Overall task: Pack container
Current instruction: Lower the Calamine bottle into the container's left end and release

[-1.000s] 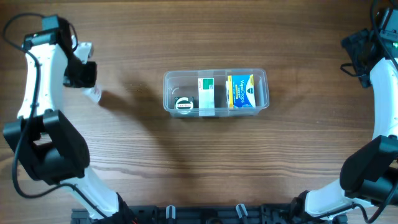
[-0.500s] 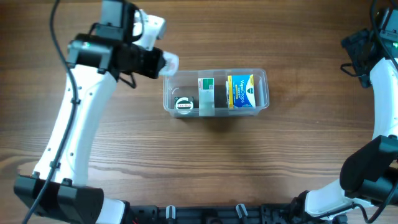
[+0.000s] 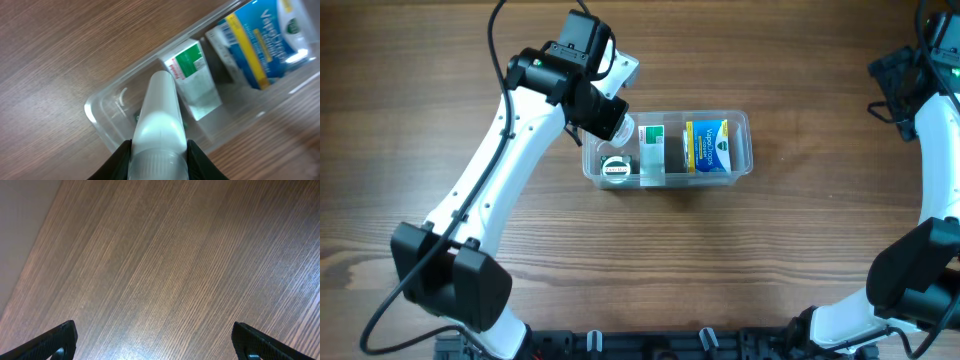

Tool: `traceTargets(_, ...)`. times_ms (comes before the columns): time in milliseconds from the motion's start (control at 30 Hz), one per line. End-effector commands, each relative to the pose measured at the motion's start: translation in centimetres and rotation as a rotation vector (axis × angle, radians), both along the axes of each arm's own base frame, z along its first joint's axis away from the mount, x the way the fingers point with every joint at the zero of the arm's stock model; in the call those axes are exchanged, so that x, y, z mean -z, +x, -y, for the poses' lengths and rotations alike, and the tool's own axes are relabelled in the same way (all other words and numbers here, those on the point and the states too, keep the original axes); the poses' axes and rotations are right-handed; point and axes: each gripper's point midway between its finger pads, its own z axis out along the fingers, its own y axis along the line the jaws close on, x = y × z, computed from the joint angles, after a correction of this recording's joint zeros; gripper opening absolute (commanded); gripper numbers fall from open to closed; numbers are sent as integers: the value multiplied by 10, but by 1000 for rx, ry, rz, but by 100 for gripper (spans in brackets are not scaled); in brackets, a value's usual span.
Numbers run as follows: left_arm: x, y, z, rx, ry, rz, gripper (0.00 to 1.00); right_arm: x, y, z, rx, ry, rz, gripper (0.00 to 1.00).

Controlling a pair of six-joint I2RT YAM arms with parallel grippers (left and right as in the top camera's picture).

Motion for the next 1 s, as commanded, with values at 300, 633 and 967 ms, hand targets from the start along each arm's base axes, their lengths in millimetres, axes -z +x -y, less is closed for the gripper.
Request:
traceTargets(300, 56, 15, 0, 82, 114, -76, 31, 4, -1, 2, 16, -7, -11, 100)
traceTargets(633, 61, 28, -1, 160, 155, -16, 34, 4, -1, 2, 15, -7, -11, 100)
traceTargets(967, 59, 36, 1, 264, 179, 40, 58, 4, -1, 2, 15, -7, -11, 100)
